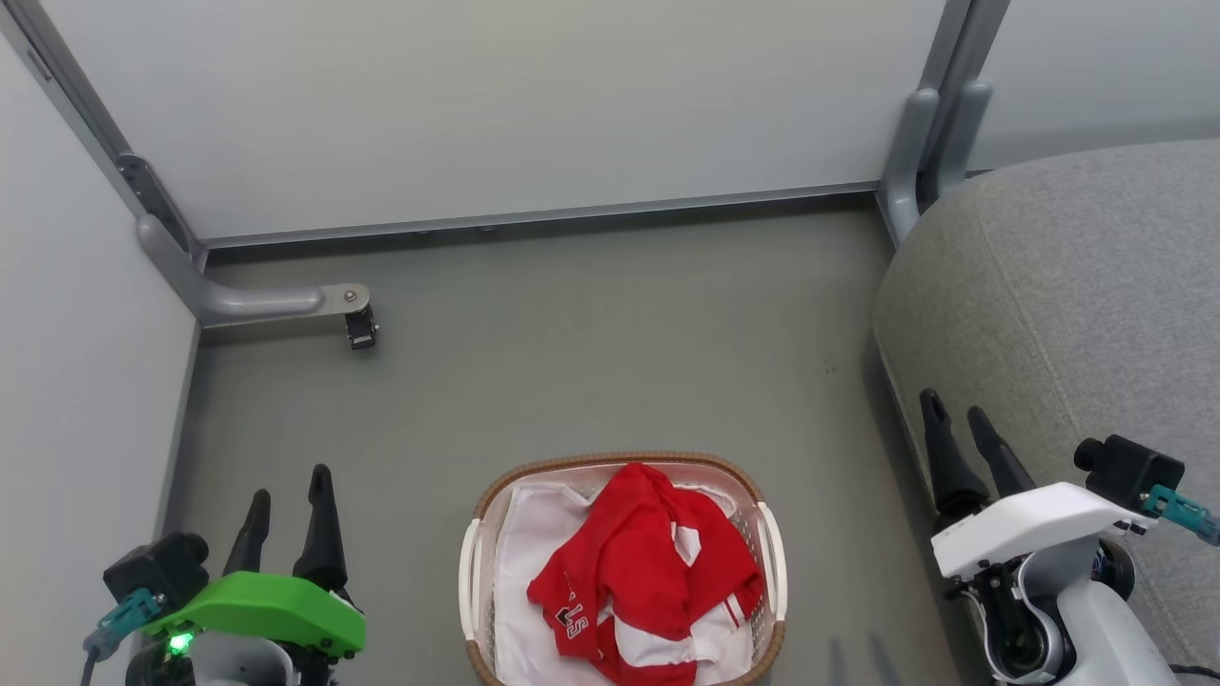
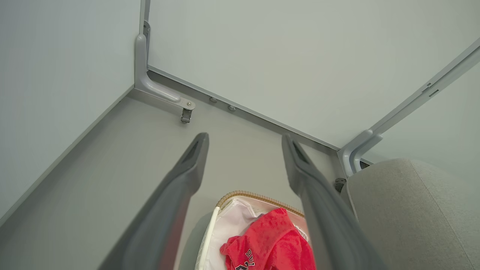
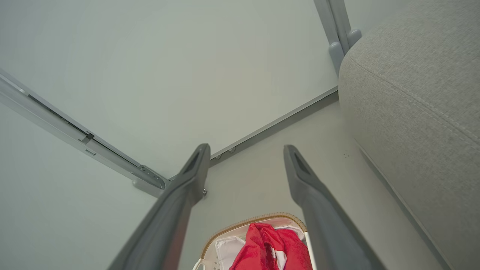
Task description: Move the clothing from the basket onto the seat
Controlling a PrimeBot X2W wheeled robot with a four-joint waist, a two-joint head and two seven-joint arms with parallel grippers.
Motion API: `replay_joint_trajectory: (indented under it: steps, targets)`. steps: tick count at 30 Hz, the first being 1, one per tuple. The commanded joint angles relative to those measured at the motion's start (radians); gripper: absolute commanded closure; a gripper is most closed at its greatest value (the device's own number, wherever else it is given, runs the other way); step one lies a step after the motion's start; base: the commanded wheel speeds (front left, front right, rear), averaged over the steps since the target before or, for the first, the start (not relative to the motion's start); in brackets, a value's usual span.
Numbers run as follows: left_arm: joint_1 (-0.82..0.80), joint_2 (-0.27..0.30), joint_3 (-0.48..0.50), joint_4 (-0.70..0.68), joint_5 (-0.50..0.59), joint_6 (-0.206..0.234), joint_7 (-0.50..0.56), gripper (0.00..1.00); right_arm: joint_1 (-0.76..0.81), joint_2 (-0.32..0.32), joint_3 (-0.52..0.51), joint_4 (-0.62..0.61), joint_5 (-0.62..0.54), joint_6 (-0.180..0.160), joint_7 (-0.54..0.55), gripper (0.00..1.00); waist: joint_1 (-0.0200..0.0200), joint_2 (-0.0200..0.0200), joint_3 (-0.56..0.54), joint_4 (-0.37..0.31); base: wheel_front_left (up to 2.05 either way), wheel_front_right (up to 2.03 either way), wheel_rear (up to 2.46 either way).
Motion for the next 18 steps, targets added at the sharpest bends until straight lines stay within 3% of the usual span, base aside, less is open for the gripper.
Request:
replay_joint_trajectory:
  steps: [1,18]
  targets:
    - [-0.018,0.016,-0.01,-0.011,0.038,0.01,-0.011,0.0,-0.022,-0.008,0.006,-0.003,-0.038,0.0,-0.012,0.0,0.0,0.0,0.001,0.0,0.0,0.0,0.0]
    - [-0.033,0.052,-0.1,-0.018,0.218,0.06,-0.057,0.0,-0.041,-0.016,0.036,0.045,-0.25,0.0,-0.058,0.0,0.0,0.0,0.015,0.009,0.0,0.0,0.0]
